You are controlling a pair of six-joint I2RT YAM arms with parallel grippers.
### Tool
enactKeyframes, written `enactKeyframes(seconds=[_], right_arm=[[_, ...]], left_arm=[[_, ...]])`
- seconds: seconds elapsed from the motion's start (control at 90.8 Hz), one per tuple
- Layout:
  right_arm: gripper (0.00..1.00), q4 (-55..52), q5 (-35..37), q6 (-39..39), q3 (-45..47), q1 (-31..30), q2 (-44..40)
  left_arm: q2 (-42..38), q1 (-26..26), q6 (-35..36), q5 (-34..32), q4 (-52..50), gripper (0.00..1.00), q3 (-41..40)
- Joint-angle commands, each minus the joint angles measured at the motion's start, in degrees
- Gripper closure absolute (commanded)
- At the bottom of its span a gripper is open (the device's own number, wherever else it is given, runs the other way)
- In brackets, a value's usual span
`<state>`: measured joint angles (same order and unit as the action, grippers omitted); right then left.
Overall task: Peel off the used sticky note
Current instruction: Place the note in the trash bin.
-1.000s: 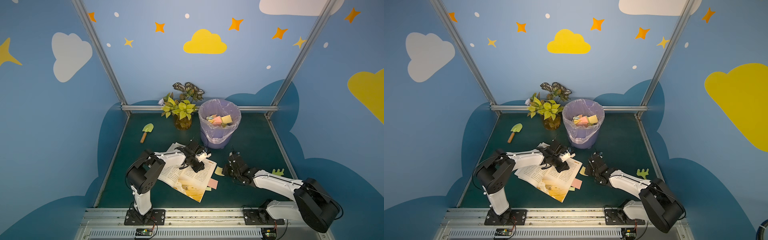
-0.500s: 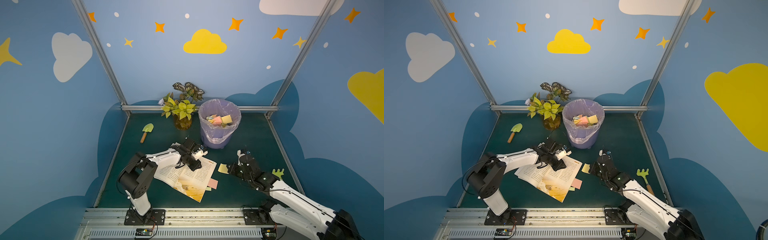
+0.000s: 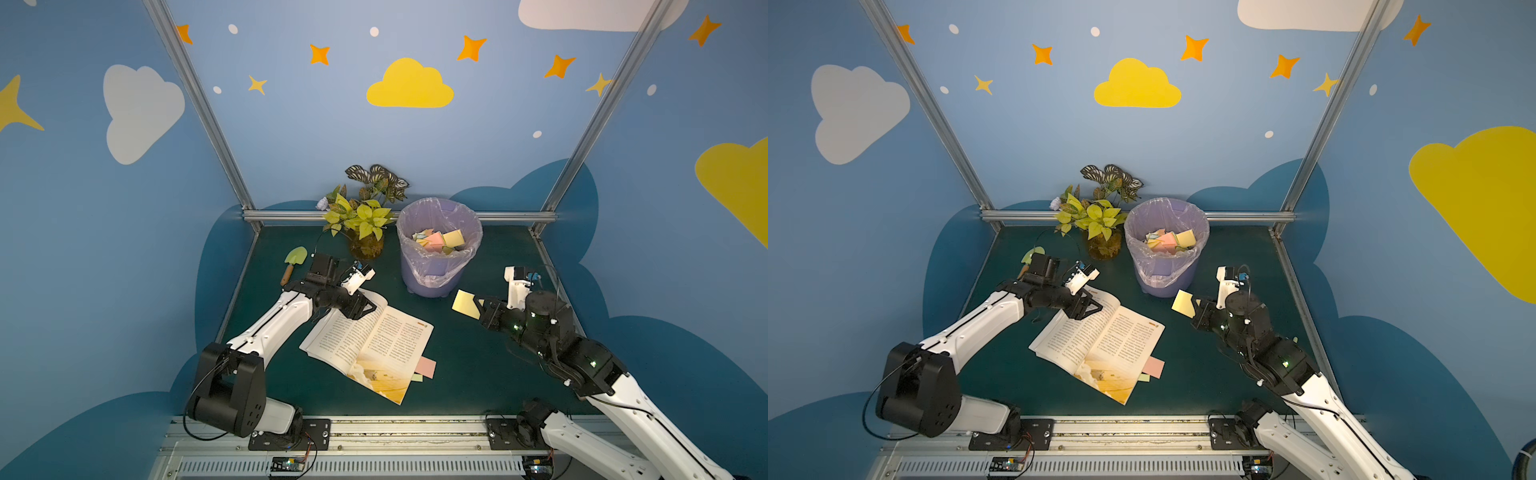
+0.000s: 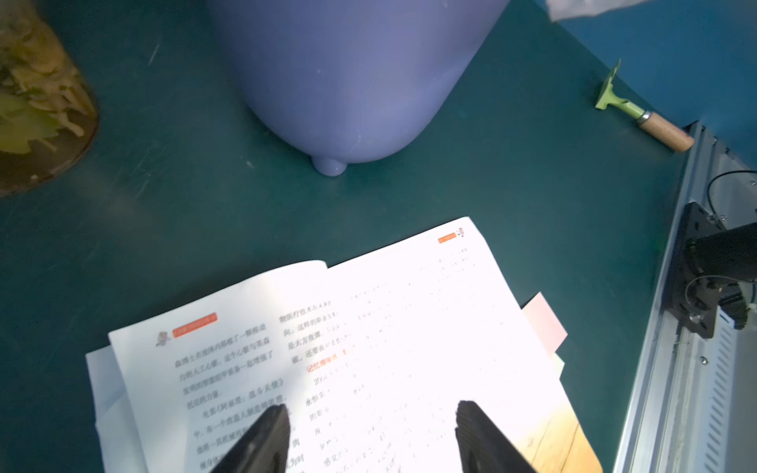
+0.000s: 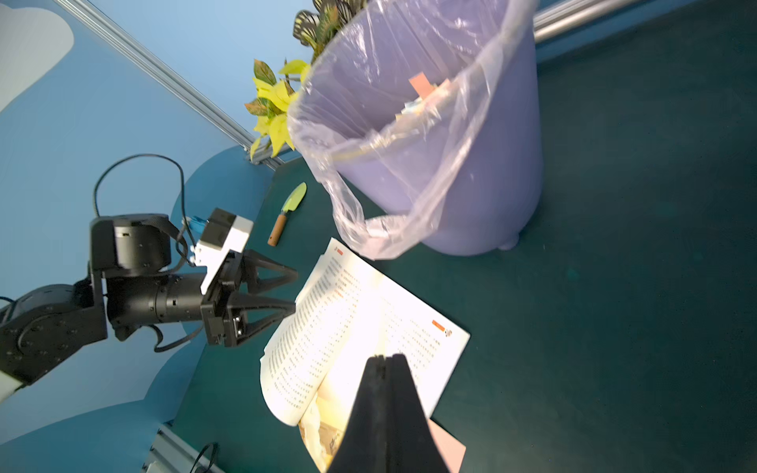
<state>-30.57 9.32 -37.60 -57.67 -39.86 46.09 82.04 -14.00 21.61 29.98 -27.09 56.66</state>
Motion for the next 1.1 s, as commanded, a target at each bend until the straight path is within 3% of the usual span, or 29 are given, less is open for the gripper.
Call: enactKeyframes(seconds=[0.0, 0.363, 0.848, 1.09], right_arm=[[1.00, -1.6, 1.7, 3.5, -5.0, -0.1, 4.2], [1.00, -9.1, 0.9, 9.1, -29.2, 1.8, 17.9], [1.00, -10.9, -11.3, 6.2, -50.8, 26.0, 37.7], [1.00, -12.6, -12.1, 7.3, -58.1, 24.5, 51.4]], left_arm=[[0.1, 1.1, 6.9, 2.4, -5.0, 0.22, -0.9], [3.9, 3.9, 11.0, 5.5, -7.9, 0.09, -0.2], [1.7, 11.1, 11.7, 13.0, -9.5, 0.00, -3.1], [-0.1, 12.2, 11.8, 15.9, -10.1, 0.00, -4.0]])
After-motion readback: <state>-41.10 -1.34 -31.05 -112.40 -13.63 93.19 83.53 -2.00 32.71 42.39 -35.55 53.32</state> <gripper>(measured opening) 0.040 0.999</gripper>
